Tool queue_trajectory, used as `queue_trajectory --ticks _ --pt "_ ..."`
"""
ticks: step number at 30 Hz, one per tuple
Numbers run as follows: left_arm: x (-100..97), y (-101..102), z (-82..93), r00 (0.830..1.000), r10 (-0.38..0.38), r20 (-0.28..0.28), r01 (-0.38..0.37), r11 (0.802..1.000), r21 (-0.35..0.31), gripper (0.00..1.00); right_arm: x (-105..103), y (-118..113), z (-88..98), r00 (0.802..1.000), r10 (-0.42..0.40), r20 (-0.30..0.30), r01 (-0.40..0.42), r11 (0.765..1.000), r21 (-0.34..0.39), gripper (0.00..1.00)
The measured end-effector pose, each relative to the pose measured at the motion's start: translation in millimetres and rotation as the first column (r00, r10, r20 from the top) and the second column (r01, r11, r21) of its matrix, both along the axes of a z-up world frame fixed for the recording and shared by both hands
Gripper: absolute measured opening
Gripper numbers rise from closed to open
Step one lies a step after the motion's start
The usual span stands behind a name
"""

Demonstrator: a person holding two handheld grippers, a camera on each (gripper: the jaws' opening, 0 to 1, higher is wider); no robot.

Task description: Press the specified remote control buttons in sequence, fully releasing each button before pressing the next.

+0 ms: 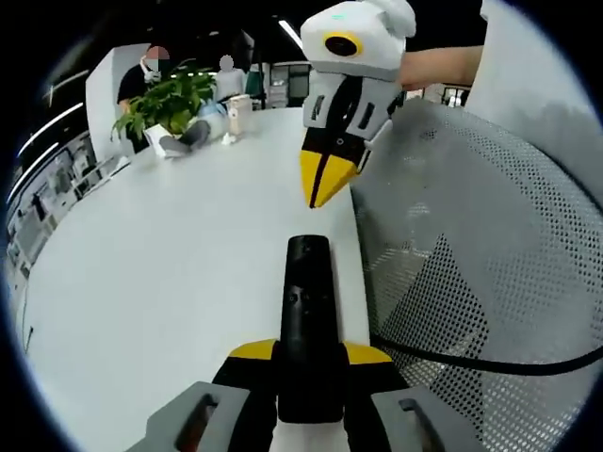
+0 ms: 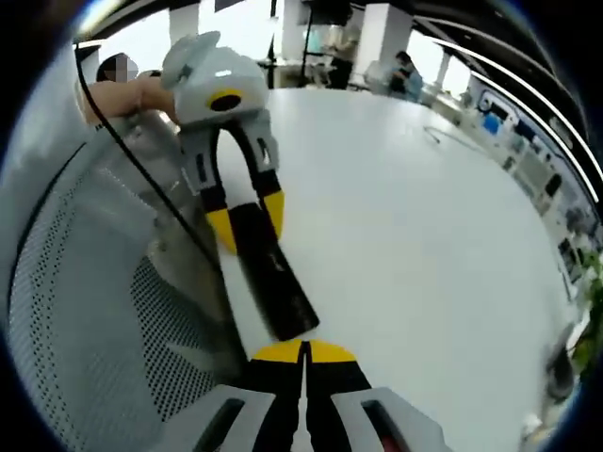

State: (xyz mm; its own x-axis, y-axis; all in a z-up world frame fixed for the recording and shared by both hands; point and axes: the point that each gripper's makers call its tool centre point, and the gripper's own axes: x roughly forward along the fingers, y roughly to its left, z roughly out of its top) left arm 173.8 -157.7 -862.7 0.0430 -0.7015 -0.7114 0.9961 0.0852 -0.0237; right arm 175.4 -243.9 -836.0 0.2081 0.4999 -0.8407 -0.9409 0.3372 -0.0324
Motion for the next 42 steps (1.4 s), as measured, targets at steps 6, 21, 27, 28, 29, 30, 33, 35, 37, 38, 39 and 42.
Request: queue_trajectory --ticks 6,21,27,28,29,30,33,35,37,38,39,42 --pt "-1.9 -3.9 0.8 1.0 -0.017 0.005 0.018 1.0 -0.018 0.24 -4.3 8.6 -10.6 0.999 0.046 -0.022 -0.046 0.999 -0.016 0.0" --pt "-4.5 -5.1 1.6 1.0 -0.009 0.005 0.009 1.0 -0.024 0.24 -5.4 13.4 -18.4 0.986 0.168 -0.001 -0.167 0.979 -0.118 0.0" --pt "-5.4 -6.4 2.0 1.0 0.003 0.005 -0.003 1.0 -0.017 0.24 -3.4 13.3 -19.4 0.981 0.184 -0.055 -0.191 0.968 -0.163 0.0" --pt "-5.4 -6.5 2.0 1.0 0.004 0.005 -0.004 1.0 -0.016 0.24 -3.3 13.1 -19.3 0.982 0.174 -0.073 -0.184 0.969 -0.165 0.0" --pt "-5.3 -6.6 1.8 1.0 0.007 0.005 -0.007 1.0 -0.013 0.24 -3.3 12.9 -19.3 0.983 0.159 -0.091 -0.173 0.971 -0.163 0.0" --pt "-5.4 -6.6 1.7 1.0 0.01 0.005 -0.01 1.0 -0.01 0.24 -3.5 12.6 -19.5 0.985 0.122 -0.122 -0.141 0.978 -0.155 0.0" --pt "-5.5 -6.3 1.7 1.0 0.015 0.006 -0.015 1.0 -0.006 0.24 -2.1 12.6 -18.9 0.986 0.063 -0.156 -0.082 0.989 -0.119 0.0" --pt "-5.7 -5.8 1.6 1.0 0.015 0.004 -0.015 1.0 -0.007 0.24 -2.7 11.3 -18.3 0.986 0.057 -0.154 -0.072 0.993 -0.089 0.0" --pt "-5.7 -5.6 1.6 1.0 0.017 0.004 -0.017 1.0 -0.009 0.24 -1.8 12.4 -15.7 0.987 -0.003 -0.162 -0.002 1.0 -0.031 0.0" --pt "-5.7 -6.1 1.6 1.0 0.021 0.002 -0.021 1.0 -0.012 0.24 1.7 15.7 -13.5 0.989 -0.033 -0.146 0.034 0.999 0.005 0.0" --pt "-5.8 -5.8 1.5 1.0 0.02 0.002 -0.02 1.0 -0.011 0.24 -0.5 20.8 -8.6 0.99 -0.015 -0.139 0.022 0.999 0.046 0.0" --pt "-5.8 -5.8 1.7 1.0 0.022 -0.003 -0.022 1.0 -0.014 0.24 -1.0 22.1 -4.3 0.995 0.029 -0.092 -0.027 0.999 0.02 0.0"
